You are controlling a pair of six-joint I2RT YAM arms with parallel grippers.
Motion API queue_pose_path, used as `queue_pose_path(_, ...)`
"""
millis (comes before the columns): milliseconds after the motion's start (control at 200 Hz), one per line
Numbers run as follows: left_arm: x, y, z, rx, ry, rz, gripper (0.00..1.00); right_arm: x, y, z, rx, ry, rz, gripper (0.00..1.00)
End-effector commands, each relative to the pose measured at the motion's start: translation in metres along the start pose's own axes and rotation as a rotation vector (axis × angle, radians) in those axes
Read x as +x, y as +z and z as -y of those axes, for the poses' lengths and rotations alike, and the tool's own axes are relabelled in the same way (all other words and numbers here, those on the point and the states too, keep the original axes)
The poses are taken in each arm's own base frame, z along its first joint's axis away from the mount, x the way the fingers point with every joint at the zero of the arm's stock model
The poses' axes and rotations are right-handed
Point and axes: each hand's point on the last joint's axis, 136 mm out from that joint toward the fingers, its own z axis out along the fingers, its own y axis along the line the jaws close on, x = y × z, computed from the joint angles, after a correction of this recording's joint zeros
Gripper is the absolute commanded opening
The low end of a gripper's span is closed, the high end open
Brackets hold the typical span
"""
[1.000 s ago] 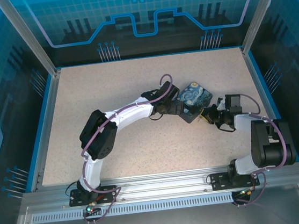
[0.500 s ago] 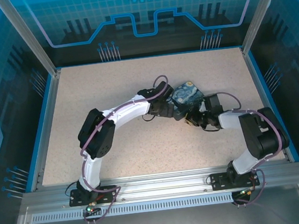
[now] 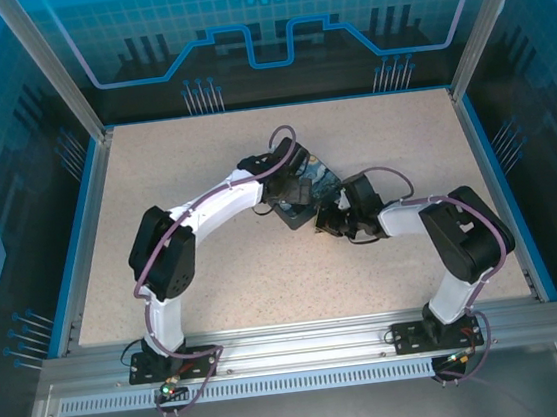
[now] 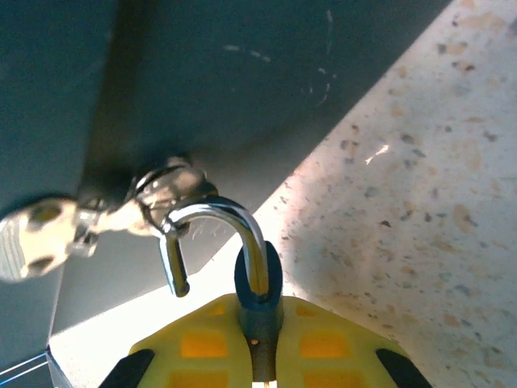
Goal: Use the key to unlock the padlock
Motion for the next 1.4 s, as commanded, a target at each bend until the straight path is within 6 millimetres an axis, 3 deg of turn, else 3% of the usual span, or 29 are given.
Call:
queue_pose_path(0,-0.006,0.008,0.003,0.000,0.021,0.002,0.99,0.003,0.001,0.009,0.015,0.023,-0.008,0.00)
queue_pose_path(445,0.024,0.042,-0.007,-0.045,0.035,-0.077,0.99,-0.008,-0.005,0.019,0.002,0.061,0.035,0.00)
queue_pose_path(775,0.050,0.054,-0.010,-0.037,0.022,-0.130,0.99,-0.026,0.005,-0.001,-0.184,0.105,0.111,0.00)
queue_pose_path(945,0.062,0.059,-0.015,-0.047,0.024,-0.151,0.99,-0.032,0.005,-0.002,-0.191,0.111,0.130,0.00)
queue_pose_path(1396,0.075,0.069,-0.018,-0.054,0.018,-0.182,0.99,-0.062,-0.019,0.006,-0.174,0.142,0.193,0.00)
